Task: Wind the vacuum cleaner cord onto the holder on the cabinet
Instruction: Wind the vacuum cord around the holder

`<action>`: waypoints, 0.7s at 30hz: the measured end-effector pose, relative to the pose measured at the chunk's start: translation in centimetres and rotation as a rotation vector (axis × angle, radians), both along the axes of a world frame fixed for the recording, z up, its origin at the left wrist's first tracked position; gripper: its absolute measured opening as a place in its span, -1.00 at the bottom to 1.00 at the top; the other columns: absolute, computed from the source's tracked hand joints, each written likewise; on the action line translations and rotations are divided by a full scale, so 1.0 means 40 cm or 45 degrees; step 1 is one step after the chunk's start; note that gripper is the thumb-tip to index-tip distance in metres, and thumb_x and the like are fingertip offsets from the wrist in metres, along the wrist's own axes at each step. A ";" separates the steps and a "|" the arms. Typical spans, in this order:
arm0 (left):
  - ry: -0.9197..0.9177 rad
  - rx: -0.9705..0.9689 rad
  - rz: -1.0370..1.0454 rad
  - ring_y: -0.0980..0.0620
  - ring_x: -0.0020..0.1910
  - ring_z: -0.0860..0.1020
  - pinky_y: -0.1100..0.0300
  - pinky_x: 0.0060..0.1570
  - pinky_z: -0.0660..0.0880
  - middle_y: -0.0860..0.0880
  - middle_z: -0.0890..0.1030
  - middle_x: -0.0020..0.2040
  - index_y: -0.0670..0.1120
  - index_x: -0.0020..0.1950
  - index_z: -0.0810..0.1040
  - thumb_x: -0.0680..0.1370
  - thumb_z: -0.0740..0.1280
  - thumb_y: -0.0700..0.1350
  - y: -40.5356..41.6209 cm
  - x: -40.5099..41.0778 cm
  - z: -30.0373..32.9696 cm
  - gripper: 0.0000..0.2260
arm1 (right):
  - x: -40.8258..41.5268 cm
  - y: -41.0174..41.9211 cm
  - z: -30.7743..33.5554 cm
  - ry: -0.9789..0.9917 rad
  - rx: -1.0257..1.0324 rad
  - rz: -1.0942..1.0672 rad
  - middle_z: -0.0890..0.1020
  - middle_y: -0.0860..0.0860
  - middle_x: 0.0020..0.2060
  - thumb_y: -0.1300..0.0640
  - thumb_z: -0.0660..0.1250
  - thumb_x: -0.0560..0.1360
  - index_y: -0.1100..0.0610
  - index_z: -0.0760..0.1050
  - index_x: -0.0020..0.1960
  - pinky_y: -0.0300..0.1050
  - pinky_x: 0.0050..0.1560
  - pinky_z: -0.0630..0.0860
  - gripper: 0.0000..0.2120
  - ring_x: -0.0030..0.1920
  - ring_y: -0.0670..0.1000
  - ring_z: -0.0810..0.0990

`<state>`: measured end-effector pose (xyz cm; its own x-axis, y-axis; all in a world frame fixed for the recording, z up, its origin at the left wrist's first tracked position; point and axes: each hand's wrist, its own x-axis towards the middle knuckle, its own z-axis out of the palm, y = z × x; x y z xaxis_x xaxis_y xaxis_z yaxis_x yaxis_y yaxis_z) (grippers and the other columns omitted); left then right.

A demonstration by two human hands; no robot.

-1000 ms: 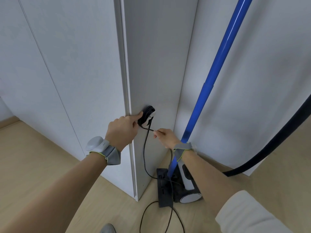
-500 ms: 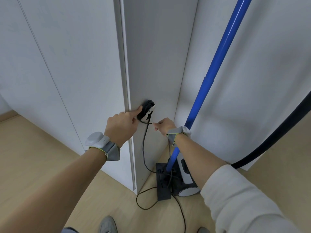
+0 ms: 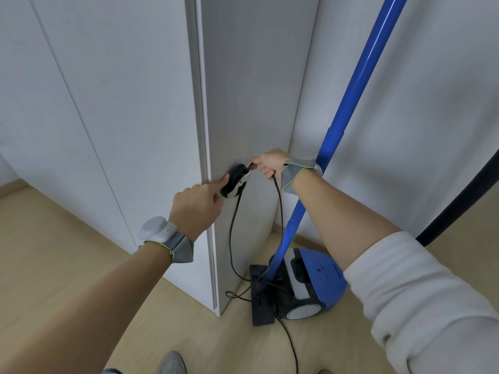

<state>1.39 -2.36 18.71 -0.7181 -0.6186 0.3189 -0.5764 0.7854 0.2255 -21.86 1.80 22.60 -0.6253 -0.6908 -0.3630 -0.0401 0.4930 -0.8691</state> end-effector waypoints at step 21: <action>0.024 0.071 -0.078 -0.11 -0.28 0.63 0.01 -0.13 0.60 -0.09 0.61 -0.30 0.30 0.51 0.31 0.60 0.12 -0.09 0.003 0.028 0.006 -0.49 | 0.067 0.001 0.038 0.376 -0.314 -0.143 0.46 0.05 -0.38 0.19 0.31 0.48 0.26 0.59 -0.20 -0.24 -0.48 0.19 -0.84 -0.46 0.02 0.29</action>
